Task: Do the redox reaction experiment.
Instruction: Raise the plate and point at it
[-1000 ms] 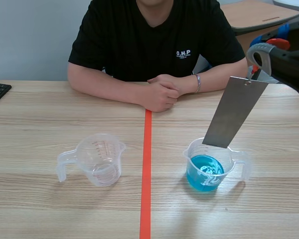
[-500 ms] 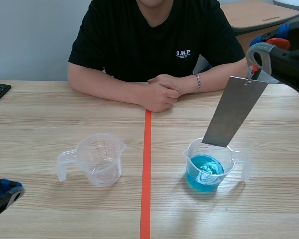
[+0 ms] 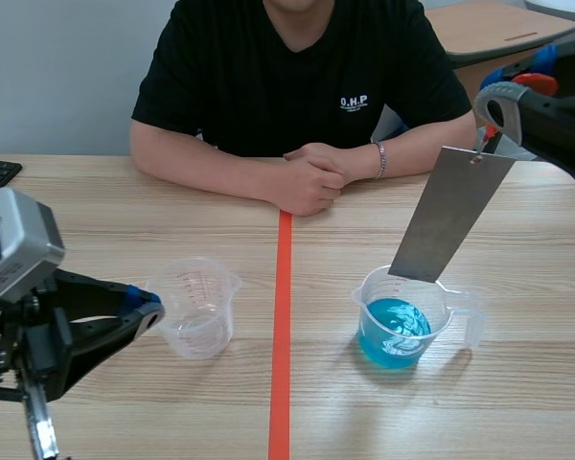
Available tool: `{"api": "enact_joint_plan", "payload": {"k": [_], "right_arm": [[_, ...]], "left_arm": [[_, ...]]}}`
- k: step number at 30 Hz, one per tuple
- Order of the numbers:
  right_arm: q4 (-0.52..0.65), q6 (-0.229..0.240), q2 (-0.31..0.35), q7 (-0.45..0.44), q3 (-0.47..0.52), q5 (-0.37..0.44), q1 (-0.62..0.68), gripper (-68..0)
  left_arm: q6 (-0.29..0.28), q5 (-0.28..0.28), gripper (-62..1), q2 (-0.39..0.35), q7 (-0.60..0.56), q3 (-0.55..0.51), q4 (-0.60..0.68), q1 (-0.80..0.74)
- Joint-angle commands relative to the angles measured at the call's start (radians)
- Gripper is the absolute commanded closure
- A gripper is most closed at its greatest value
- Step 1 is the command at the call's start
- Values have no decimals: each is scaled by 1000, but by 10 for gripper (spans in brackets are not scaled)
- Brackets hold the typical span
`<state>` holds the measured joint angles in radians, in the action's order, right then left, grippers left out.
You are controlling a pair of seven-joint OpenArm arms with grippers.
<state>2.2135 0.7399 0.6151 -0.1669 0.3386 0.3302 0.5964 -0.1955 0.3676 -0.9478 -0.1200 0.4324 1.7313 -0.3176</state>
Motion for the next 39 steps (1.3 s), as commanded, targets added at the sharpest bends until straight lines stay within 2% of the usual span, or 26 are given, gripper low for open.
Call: {"api": "enact_joint_plan", "payload": {"k": [1,6,9,13,30,32,39], "right_arm": [[14,6,8,-11,10,14,-6,-15],[14,6,8,-11,10,14,-6,-15],[14,6,8,-12,10,15,-6,-15],[14,6,8,-12,10,15,-6,-15],[14,6,8,-11,10,14,-6,-15],[14,6,8,-11,10,14,-6,-15],[14,6,8,-12,10,15,-6,-15]], "left_arm": [[-2,6,-46,26,7,37,3,45],[0,-16,-46,77,61,195,2,191],[32,-44,-46,119,78,275,-21,266],[51,-47,-46,177,88,343,-76,344],[82,-104,-46,408,174,462,-238,534],[107,-104,-46,430,173,468,-254,542],[131,-116,-46,504,171,500,-341,584]]}}
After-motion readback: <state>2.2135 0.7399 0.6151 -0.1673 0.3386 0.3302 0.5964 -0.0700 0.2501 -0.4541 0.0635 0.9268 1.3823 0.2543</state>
